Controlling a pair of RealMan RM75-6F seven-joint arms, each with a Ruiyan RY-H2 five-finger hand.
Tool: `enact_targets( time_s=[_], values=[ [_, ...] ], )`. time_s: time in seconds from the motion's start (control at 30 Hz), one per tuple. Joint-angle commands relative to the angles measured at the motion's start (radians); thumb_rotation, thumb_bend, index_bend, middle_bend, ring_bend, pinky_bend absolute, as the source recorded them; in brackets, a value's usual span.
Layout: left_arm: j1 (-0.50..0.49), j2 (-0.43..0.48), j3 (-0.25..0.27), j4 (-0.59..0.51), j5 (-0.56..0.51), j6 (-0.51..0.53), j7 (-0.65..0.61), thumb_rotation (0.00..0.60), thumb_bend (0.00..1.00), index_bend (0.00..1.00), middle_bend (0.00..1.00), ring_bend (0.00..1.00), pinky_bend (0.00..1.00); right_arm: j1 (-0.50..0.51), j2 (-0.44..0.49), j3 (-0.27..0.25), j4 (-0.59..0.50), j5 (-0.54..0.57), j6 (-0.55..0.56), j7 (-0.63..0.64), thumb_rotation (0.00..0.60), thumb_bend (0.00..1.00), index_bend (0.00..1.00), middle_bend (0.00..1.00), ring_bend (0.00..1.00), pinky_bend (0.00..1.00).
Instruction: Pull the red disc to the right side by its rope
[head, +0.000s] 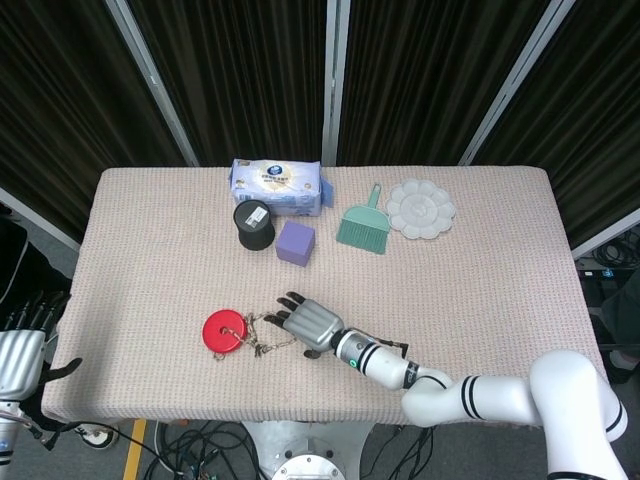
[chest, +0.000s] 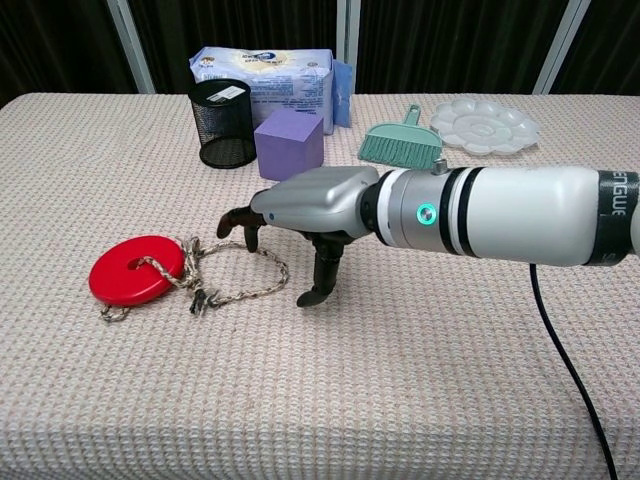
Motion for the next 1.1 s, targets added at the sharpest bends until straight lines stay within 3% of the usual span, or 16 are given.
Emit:
enact_targets(
  time_s=[0.03,0.4,1.1],
  values=[
    [0.001,-0.001,0.000,0.003,-0.001,-0.001,-0.003,0.600,0.00,0.12,0.10,0.04,0.13,0.003,-0.001,-0.011,0.005,-0.009,0.002,0.000,0.600,0.13,0.13,0.24,0.00,0.00],
    [0.004,-0.004,0.000,0.013,-0.002,-0.001,-0.012,0.600,0.00,0.12,0.10,0.04,0.13,0.001,0.008,-0.033,0.009,-0.002,0.023,-0.003,0.600,0.15,0.23,0.32,0.00,0.00],
    [0.012,-0.010,0.000,0.032,-0.011,-0.005,-0.028,0.600,0.00,0.13,0.10,0.04,0.13,0.024,-0.022,-0.048,0.048,0.051,0.020,-0.024,0.600,0.25,0.33,0.51,0.04,0.00]
  ],
)
